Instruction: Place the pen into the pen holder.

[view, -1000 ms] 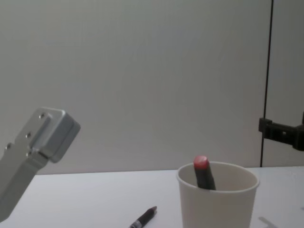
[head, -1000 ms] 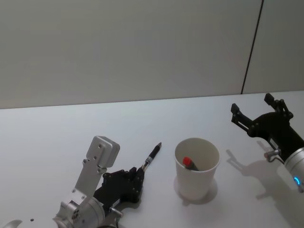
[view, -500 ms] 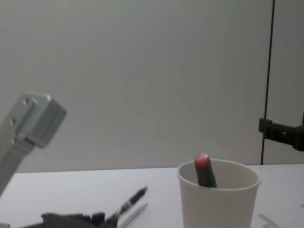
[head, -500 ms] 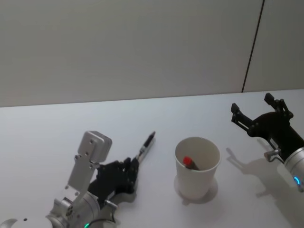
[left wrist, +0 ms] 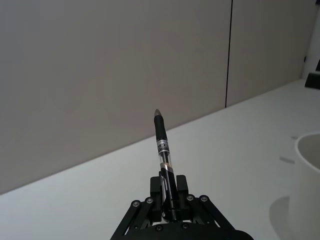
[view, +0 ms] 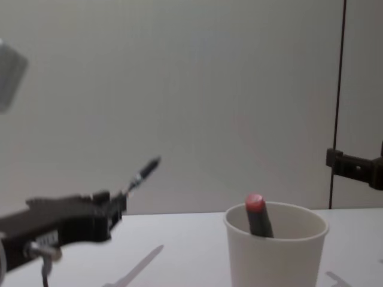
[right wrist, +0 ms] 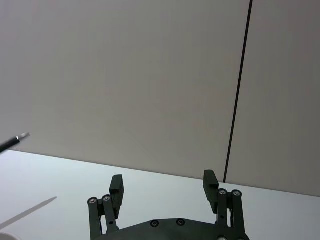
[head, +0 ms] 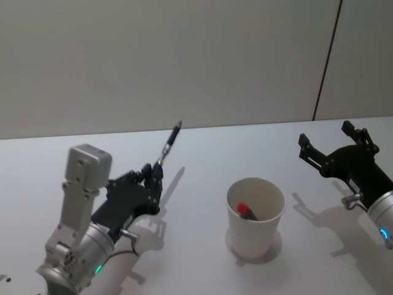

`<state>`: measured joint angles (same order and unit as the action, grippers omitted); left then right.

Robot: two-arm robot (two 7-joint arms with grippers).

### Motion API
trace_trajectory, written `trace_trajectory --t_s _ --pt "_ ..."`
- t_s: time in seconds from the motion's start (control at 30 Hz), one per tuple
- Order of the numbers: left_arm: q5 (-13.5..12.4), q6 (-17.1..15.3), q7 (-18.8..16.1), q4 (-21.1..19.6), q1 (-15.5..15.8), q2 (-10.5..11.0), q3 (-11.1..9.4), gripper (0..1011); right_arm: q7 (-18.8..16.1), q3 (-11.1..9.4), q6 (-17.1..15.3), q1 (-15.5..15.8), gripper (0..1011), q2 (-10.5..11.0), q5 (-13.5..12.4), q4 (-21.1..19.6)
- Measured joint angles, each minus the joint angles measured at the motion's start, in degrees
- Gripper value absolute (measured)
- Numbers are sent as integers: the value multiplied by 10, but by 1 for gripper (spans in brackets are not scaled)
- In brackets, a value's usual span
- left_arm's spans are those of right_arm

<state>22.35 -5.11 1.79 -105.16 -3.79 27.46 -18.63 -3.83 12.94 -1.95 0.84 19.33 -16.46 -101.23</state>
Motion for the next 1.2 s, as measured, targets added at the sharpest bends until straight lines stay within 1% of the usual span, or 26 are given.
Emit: trace_trajectory --t_s 0.2,0.23,0.3,0.33,0.4,0.43,0.47,0.63,0.67,0.73,0.77,0.83,0.87,0.97,1.17,1.2 --pt "10 35 -6 -13 0 2 10 186 0 0 0 0 1001 0 0 0" --pt "14 47 -6 -16 1 3 13 186 0 0 0 0 1001 0 0 0" --pt "17 57 -6 -19 3 3 16 186 0 0 0 0 1001 0 0 0" --pt "21 68 -5 -22 4 3 19 186 0 0 0 0 1002 0 0 0" --pt "26 83 -2 -25 7 2 23 186 0 0 0 0 1001 0 0 0" --pt "26 83 -2 -25 7 2 23 186 0 0 0 0 1001 0 0 0" --pt "30 95 1 -27 10 1 25 186 0 0 0 0 1001 0 0 0" --pt "44 130 16 -33 20 -4 33 186 -5 0 -1 -3 1001 -2 0 -1" --pt "44 130 16 -33 20 -4 33 186 -5 0 -1 -3 1001 -2 0 -1" --pt "53 150 27 -35 28 -8 38 186 -13 0 -3 -9 1001 -4 -3 -4" --pt "53 150 27 -35 28 -8 38 186 -13 0 -3 -9 1001 -4 -3 -4" --pt "61 168 38 -36 38 -13 42 186 -22 1 -5 -13 1001 -7 -7 -7" --pt "61 168 38 -36 38 -13 42 186 -25 1 -6 -14 1001 -7 -9 -8" --pt "73 190 53 -36 50 -20 46 186 -42 2 -12 -21 1001 -11 -19 -14" --pt "90 215 75 -36 68 -30 52 186 -70 4 -21 -32 1001 -17 -38 -26" --pt "91 217 77 -36 69 -30 52 186 -79 4 -24 -35 1001 -18 -45 -29"
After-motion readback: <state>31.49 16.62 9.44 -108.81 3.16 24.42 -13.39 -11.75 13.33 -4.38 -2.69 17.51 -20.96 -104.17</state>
